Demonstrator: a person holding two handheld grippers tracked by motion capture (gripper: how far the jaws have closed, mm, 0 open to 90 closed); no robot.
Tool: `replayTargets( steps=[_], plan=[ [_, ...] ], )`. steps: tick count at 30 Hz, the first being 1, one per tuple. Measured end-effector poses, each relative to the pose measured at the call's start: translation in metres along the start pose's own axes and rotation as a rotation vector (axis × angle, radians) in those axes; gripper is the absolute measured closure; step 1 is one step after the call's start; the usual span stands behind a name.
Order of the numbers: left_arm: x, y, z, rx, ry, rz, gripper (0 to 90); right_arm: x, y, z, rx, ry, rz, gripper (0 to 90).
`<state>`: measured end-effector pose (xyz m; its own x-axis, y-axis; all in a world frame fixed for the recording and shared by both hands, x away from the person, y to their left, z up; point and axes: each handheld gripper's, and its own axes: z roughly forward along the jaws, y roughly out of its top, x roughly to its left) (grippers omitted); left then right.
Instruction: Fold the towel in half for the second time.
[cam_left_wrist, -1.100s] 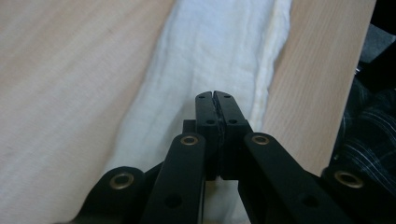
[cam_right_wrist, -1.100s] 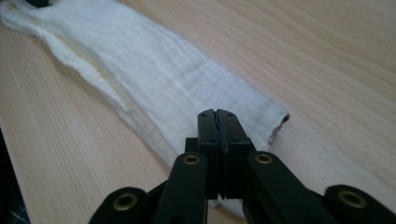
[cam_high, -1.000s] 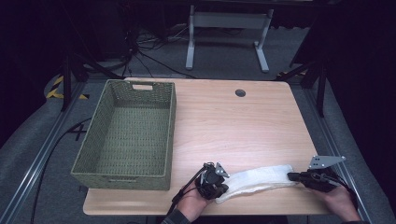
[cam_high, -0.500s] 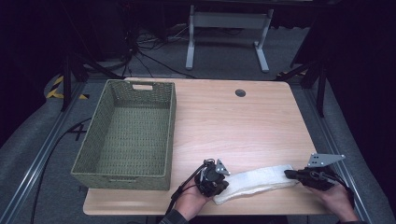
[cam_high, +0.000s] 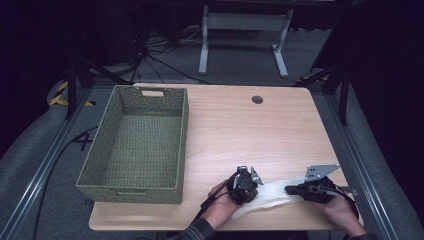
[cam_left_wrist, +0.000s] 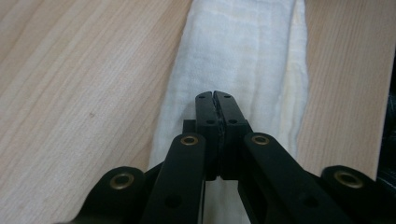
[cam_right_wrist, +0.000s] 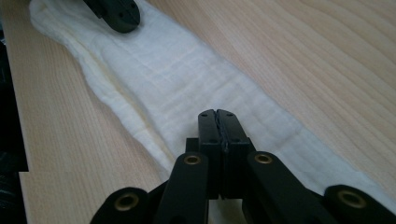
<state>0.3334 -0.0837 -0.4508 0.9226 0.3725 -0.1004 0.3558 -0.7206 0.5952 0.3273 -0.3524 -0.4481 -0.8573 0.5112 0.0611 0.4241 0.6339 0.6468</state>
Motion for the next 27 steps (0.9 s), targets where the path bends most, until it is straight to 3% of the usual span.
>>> replayTargets(
  steps=[11, 14, 22, 26, 27],
  plan=[
    [0.013, 0.003, -0.002, 0.013, 0.048, 0.005, 89.7, -0.009, 0.013, 0.011, 0.011, -0.038, -0.016, 90.0],
    [0.016, 0.000, -0.003, 0.005, 0.053, -0.018, 89.7, -0.017, 0.020, 0.017, 0.003, -0.044, -0.012, 90.0],
    [0.013, -0.001, -0.004, 0.009, 0.057, -0.008, 89.6, -0.030, 0.033, 0.028, -0.010, -0.049, -0.015, 89.9],
    [0.015, -0.001, -0.006, 0.003, 0.050, -0.013, 89.3, -0.030, 0.034, 0.027, -0.012, -0.051, -0.019, 89.8],
    [0.017, 0.000, -0.009, -0.013, 0.051, -0.025, 89.3, -0.029, 0.033, 0.021, -0.036, -0.056, -0.019, 89.8]
  ],
)
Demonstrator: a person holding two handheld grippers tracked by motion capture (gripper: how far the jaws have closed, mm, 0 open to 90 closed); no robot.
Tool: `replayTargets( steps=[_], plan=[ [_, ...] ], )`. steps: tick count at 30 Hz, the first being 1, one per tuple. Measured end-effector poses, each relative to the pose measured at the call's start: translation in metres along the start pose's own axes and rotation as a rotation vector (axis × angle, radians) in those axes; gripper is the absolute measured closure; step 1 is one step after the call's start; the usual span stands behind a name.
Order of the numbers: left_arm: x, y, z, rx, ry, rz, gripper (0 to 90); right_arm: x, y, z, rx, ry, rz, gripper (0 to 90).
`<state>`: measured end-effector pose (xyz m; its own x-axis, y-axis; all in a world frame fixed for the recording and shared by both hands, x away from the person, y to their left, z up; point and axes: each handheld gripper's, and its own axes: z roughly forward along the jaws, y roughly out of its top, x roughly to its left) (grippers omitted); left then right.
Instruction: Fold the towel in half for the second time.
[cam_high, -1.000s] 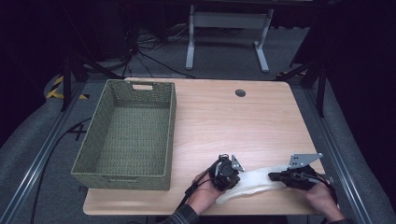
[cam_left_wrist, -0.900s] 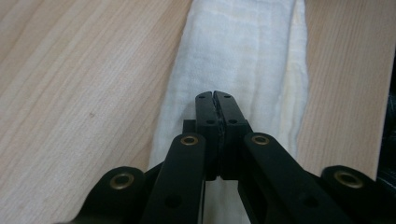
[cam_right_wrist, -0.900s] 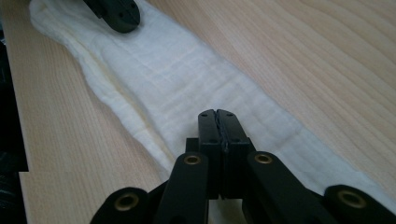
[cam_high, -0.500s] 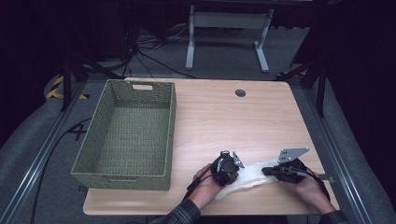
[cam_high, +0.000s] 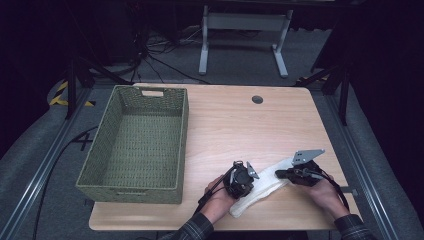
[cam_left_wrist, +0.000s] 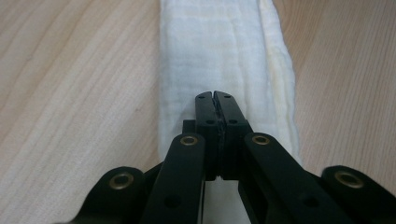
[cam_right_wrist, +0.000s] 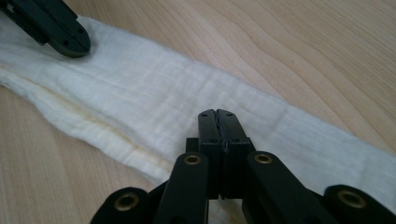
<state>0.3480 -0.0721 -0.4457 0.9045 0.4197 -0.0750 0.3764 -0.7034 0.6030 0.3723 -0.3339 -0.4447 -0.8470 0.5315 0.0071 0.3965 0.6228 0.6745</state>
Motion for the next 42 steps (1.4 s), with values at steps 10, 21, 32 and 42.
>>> replayTargets(
  steps=[10, 21, 32, 42],
  plan=[
    [0.023, 0.007, 0.002, -0.018, 0.038, -0.038, 89.3, 0.018, -0.010, -0.020, -0.049, 0.020, 0.012, 89.8],
    [0.023, 0.001, 0.008, 0.001, 0.020, -0.039, 89.3, 0.018, -0.014, -0.004, 0.016, 0.050, 0.023, 89.8],
    [0.013, -0.010, 0.001, 0.005, 0.004, -0.041, 89.1, 0.007, -0.002, 0.007, 0.009, 0.040, 0.043, 89.8],
    [0.004, -0.010, 0.002, 0.007, -0.008, -0.007, 88.6, -0.004, 0.011, 0.019, 0.002, 0.025, 0.042, 89.8]
  ],
)
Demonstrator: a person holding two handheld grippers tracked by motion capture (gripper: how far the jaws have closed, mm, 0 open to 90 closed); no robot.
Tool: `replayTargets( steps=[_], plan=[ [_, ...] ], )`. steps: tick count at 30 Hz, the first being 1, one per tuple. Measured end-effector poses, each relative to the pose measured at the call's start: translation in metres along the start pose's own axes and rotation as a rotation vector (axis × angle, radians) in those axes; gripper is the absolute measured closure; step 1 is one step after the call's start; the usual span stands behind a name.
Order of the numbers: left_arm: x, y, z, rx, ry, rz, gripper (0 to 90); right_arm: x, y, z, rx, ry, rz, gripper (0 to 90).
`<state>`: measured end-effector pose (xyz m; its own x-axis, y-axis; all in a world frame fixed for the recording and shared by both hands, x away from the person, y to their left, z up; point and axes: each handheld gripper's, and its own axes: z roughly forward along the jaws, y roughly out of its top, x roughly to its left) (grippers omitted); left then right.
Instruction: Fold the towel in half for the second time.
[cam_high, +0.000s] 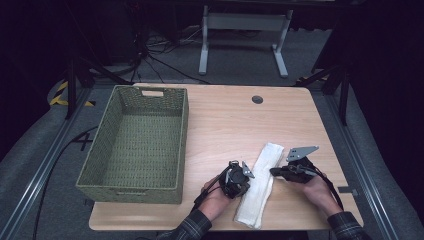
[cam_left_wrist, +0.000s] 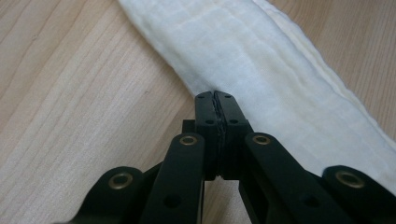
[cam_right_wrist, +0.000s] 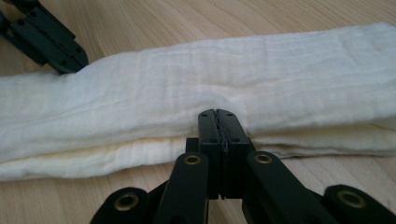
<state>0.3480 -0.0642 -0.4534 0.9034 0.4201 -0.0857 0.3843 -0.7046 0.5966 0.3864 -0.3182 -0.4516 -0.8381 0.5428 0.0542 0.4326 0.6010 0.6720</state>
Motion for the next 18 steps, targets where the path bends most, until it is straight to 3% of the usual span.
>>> replayTargets(
  steps=[18],
  plan=[
    [-0.008, 0.002, 0.002, -0.001, -0.022, 0.025, 88.0, -0.010, 0.023, 0.024, -0.031, 0.012, -0.024, 89.8]
  ],
)
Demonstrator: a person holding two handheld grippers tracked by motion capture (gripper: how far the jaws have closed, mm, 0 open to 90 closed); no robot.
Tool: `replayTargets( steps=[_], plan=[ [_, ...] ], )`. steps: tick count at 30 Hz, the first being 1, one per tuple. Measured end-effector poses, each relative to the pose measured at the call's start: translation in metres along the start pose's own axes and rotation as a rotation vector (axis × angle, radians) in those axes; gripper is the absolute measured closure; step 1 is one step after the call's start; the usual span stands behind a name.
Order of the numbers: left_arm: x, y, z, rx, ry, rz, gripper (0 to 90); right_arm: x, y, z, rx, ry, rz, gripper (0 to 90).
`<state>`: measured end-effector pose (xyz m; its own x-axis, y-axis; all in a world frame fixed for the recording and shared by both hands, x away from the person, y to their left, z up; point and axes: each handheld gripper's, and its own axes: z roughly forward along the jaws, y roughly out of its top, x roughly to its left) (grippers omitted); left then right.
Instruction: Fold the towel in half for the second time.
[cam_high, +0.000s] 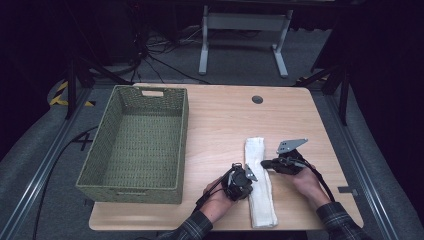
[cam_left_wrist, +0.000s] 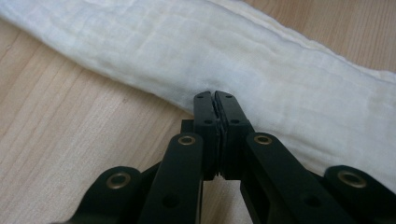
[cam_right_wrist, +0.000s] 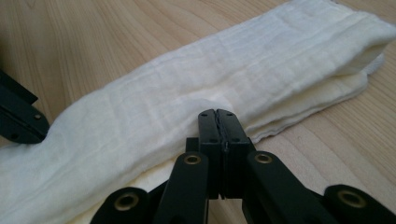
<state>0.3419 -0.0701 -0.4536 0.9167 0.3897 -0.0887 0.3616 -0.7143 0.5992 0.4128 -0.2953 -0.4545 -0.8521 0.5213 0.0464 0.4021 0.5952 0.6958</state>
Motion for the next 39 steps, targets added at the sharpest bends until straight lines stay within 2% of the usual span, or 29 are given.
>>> replayTargets(
  steps=[6, 11, 15, 16, 18, 19, 22, 25, 27, 30, 35, 39],
  plan=[
    [0.005, -0.002, -0.003, -0.005, 0.004, 0.007, 86.5, -0.001, 0.000, -0.006, -0.016, 0.008, -0.003, 88.6],
    [0.012, -0.007, -0.011, -0.007, 0.009, 0.021, 74.7, 0.003, -0.001, -0.020, -0.046, 0.032, -0.020, 79.4],
    [0.017, -0.013, -0.016, -0.015, -0.001, 0.017, 59.6, 0.010, -0.003, -0.029, -0.068, 0.079, -0.040, 69.5],
    [0.018, -0.014, -0.017, -0.010, -0.001, 0.028, 56.3, 0.013, -0.004, -0.031, -0.069, 0.096, -0.055, 66.5],
    [0.019, -0.016, -0.018, -0.010, -0.001, 0.025, 50.8, 0.016, -0.005, -0.032, -0.069, 0.100, -0.056, 63.3],
    [0.020, -0.018, -0.020, -0.008, 0.005, 0.025, 48.8, 0.025, -0.005, -0.035, -0.079, 0.121, -0.090, 57.0],
    [0.020, -0.022, -0.022, -0.019, 0.015, 0.004, 45.5, 0.033, -0.005, -0.037, -0.085, 0.135, -0.112, 51.6],
    [0.022, -0.027, -0.025, -0.035, 0.035, -0.007, 40.3, 0.047, -0.004, -0.035, -0.073, 0.169, -0.157, 42.1],
    [0.023, -0.029, -0.026, -0.044, 0.051, -0.021, 36.5, 0.059, -0.005, -0.030, -0.045, 0.187, -0.199, 37.0],
    [0.025, -0.030, -0.026, -0.049, 0.062, -0.034, 33.4, 0.071, -0.006, -0.025, -0.017, 0.214, -0.255, 32.3],
    [0.027, -0.030, -0.026, -0.051, 0.070, -0.035, 29.6, 0.081, -0.007, -0.018, 0.011, 0.241, -0.298, 26.0],
    [0.028, -0.030, -0.026, -0.054, 0.069, -0.046, 27.0, 0.083, -0.009, -0.014, 0.023, 0.262, -0.308, 23.3]
  ],
)
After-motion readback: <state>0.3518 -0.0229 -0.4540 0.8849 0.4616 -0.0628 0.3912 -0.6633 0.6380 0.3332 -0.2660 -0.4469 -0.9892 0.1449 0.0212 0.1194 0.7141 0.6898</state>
